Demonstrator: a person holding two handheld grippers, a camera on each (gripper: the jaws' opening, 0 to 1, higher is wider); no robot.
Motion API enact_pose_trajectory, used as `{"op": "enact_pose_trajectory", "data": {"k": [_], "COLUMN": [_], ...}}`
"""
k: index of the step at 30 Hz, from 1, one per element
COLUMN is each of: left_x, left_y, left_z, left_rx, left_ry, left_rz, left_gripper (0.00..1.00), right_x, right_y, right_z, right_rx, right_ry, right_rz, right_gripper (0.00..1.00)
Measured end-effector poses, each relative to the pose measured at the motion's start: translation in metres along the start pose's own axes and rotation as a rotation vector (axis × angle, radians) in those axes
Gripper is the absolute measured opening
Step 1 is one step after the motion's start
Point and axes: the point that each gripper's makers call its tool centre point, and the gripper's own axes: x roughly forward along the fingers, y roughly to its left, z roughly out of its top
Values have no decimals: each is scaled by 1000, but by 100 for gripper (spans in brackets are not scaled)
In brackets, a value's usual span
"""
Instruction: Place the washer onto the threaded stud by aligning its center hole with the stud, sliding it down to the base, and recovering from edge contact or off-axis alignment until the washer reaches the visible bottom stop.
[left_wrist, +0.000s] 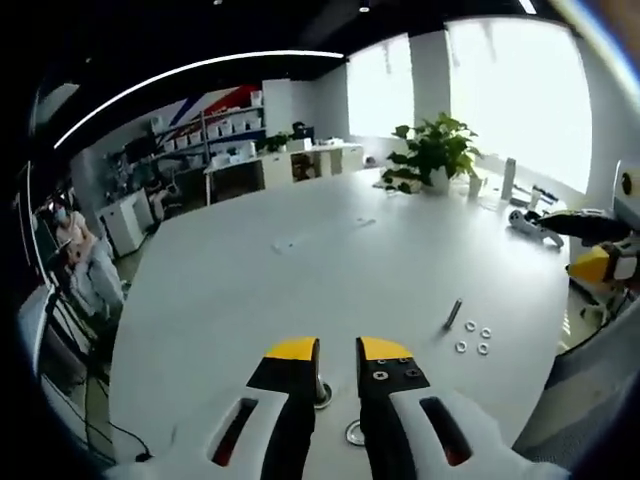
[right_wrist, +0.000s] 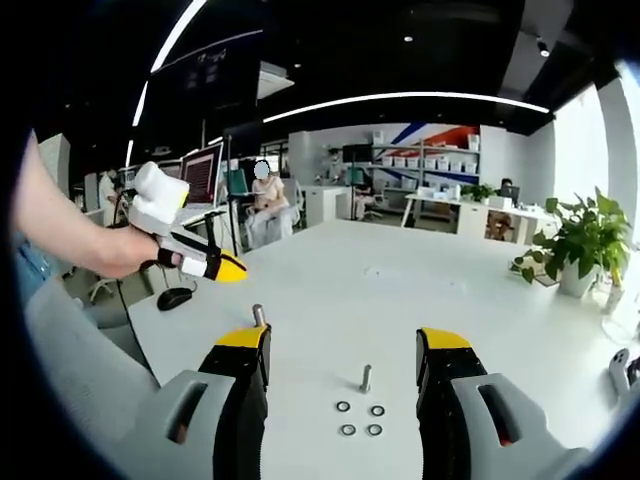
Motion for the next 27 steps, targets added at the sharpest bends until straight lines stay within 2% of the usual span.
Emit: {"op": "enact_pose_trajectory", "data": {"k": [8, 15, 27], "left_x": [-15, -31, -56], "left_y": [0, -2, -7], "left_z": [12, 13, 9], "left_rx": [-63, -103, -137], "left_ry": [-94, -150, -178], "left_rz": [58, 85, 97], "left_gripper": [13, 14, 14], "right_x": [0, -1, 0], "right_y": [-5, -2, 2], "right_z": [2, 3, 1], "right_rx": [23, 7, -21], "right_ry": [-15, -15, -7], "right_rz": [-17, -12, -3], "right_gripper": [62, 62, 62]}}
